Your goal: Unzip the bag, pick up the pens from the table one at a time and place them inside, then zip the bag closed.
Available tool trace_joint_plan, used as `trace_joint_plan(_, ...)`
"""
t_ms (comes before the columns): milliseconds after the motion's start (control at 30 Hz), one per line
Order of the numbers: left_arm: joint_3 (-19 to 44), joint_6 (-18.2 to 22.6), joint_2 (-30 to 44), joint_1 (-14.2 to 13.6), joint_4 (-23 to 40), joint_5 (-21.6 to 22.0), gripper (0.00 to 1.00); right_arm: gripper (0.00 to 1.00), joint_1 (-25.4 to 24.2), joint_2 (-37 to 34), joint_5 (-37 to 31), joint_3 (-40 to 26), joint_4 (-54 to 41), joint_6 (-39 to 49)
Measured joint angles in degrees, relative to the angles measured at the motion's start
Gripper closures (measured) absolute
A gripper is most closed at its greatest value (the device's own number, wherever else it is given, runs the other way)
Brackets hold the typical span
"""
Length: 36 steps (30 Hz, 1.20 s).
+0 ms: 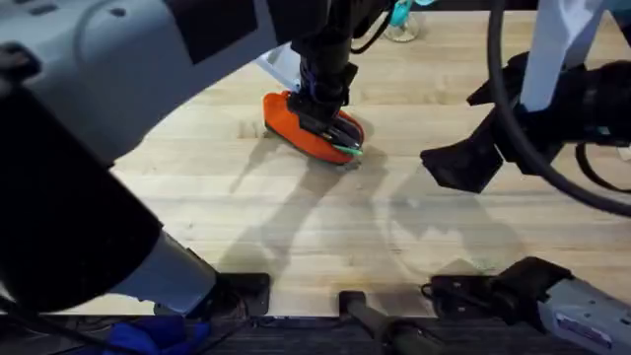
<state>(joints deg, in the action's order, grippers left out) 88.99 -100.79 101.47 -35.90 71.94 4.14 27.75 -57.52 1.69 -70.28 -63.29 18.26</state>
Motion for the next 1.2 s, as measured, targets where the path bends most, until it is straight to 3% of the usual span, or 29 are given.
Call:
trace_joint_plan(900, 0.0, 0.0, 2.7, 0.6, -1.7, 1.7, 0.946, 0.005, 0.0, 0.0, 0.0, 0.0, 0.0, 0.0)
trace_joint_plan(967, 0.0, 0.0, 2.7, 0.6, -1.7, 1.7, 0.833, 0.005, 0.0, 0.0, 0.0, 0.0, 0.0, 0.0)
trace_joint_plan(1133, 0.0, -0.1, 2.7, 0.6, -1.7, 1.7, 0.080, 0.005, 0.0, 0.0, 0.0, 0.0, 0.0, 0.0)
trace_joint_plan(1200, 0.0, -0.2, 2.7, 0.6, -1.7, 1.7, 0.011, 0.005, 0.0, 0.0, 0.0, 0.0, 0.0, 0.0)
